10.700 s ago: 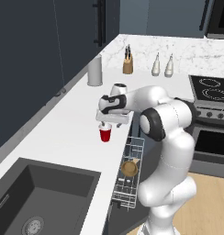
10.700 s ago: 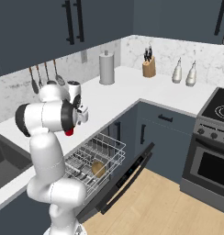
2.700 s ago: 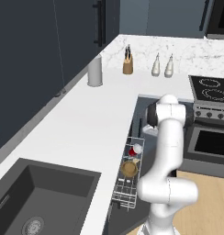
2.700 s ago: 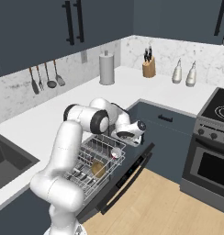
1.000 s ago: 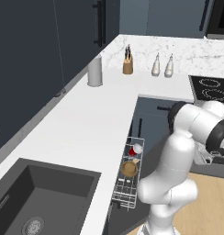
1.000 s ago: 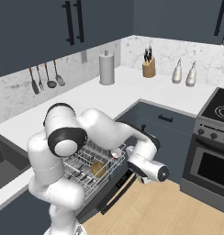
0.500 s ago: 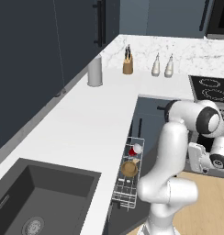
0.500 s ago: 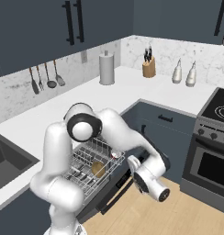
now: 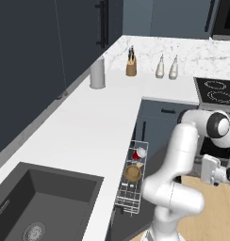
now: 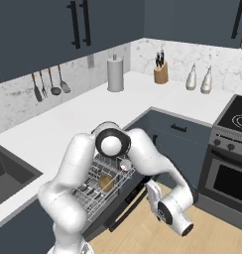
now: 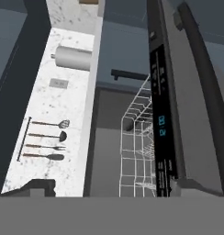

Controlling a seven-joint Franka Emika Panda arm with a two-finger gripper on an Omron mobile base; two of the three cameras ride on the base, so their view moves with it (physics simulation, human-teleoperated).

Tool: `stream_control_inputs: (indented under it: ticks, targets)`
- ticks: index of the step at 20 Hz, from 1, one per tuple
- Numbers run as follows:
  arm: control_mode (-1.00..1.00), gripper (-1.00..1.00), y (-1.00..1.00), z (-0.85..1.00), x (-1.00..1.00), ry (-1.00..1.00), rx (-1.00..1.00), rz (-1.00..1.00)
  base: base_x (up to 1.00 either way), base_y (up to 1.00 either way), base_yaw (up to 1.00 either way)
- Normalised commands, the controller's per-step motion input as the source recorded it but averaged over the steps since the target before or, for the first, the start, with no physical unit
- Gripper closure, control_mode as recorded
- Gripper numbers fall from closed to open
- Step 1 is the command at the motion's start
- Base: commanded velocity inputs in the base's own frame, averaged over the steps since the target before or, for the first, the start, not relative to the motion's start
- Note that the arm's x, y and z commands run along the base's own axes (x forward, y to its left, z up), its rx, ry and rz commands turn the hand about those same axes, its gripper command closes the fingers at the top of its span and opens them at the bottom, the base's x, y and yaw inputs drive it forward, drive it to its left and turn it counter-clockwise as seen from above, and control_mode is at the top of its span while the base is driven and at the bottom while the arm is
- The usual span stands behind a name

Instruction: Pick up the cup and bowl from the counter, place them in the dishwasher, and close the dishwasher door.

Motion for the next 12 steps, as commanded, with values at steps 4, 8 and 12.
stream_control_inputs:
  ticks: [4,8,12]
  targets:
    - [-1.0,-1.0,-0.02,-0.54,0.0,0.01,0.03,0.0,0.0,0.0,0.0]
    - [-1.0,-1.0,-0.09,-0.51,0.0,0.0,0.12,0.0,0.0,0.0,0.0]
    - [-1.0,-1.0,-0.01,-0.61,0.0,-0.02,0.15,0.0,0.0,0.0,0.0]
